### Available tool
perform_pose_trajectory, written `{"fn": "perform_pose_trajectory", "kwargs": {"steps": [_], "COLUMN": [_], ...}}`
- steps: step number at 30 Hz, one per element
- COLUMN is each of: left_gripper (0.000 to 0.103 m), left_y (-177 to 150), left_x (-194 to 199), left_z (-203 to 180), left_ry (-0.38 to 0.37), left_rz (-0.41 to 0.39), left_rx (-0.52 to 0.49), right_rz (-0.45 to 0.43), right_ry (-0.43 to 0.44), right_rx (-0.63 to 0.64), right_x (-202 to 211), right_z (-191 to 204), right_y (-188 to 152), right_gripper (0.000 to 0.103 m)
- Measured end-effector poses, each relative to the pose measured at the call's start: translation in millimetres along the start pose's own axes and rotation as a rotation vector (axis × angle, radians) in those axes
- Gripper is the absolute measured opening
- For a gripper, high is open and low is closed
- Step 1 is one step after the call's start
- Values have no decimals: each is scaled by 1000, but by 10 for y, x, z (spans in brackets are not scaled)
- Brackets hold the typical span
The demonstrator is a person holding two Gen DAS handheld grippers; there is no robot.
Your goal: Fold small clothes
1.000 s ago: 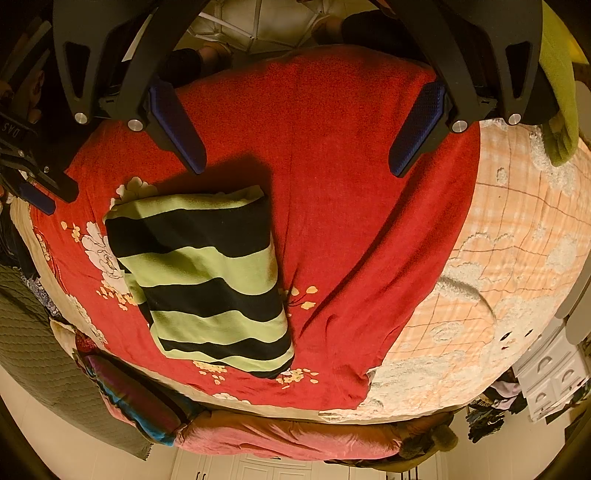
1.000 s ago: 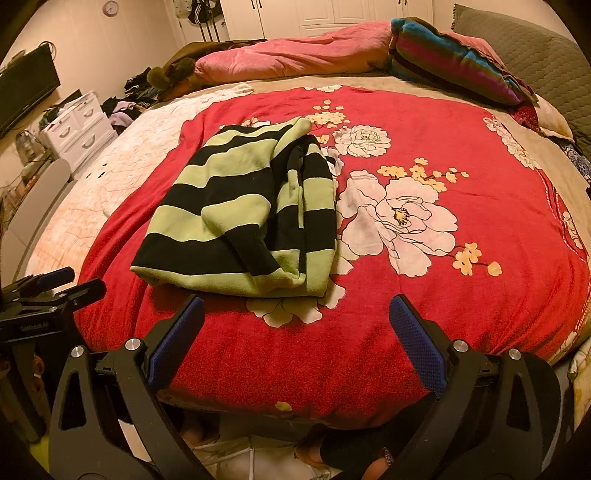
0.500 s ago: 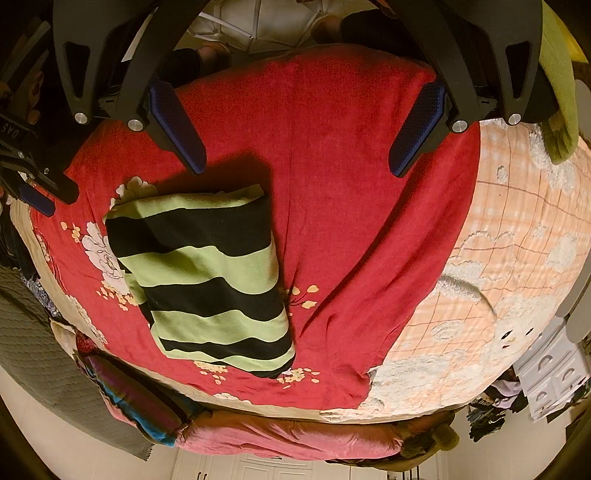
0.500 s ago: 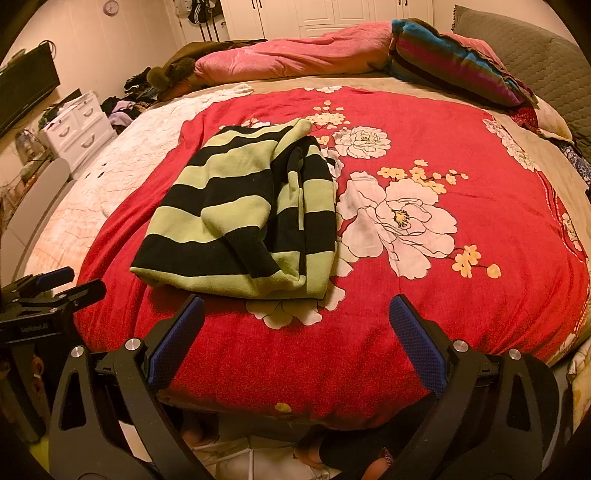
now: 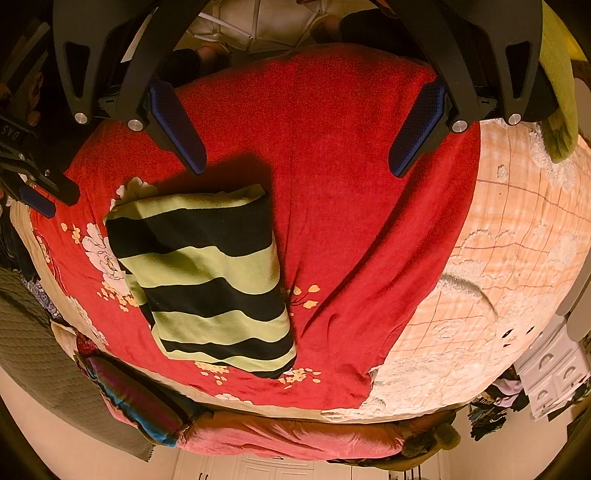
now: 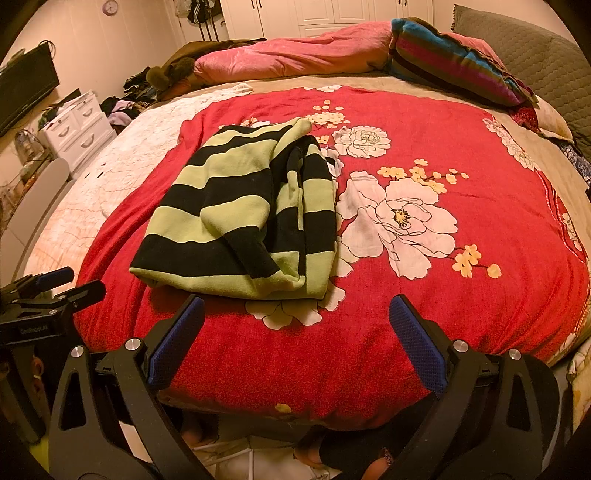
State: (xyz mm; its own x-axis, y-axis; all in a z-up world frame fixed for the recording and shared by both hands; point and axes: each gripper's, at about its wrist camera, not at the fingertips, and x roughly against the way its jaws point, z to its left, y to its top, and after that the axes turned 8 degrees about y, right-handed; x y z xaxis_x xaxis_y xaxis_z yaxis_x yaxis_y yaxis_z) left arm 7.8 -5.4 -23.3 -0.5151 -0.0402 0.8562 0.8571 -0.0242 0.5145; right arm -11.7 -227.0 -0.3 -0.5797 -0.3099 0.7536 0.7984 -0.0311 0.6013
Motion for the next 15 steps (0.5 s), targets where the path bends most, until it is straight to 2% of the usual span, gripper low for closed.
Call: {"fn": "perform_pose_trajectory", "kwargs": {"steps": [15], "left_gripper": [99], "left_y": [1], "left_x": [-27], "left_z": [10], "left_ry": [9], "left_rz": [2], "left_rx": [-15], "right_rz": [3], "right_ry": [-1], "right_rx": [-4], "right_x": [4], "right_z": [-18], "right_y": [-1], "right_gripper": [94]}}
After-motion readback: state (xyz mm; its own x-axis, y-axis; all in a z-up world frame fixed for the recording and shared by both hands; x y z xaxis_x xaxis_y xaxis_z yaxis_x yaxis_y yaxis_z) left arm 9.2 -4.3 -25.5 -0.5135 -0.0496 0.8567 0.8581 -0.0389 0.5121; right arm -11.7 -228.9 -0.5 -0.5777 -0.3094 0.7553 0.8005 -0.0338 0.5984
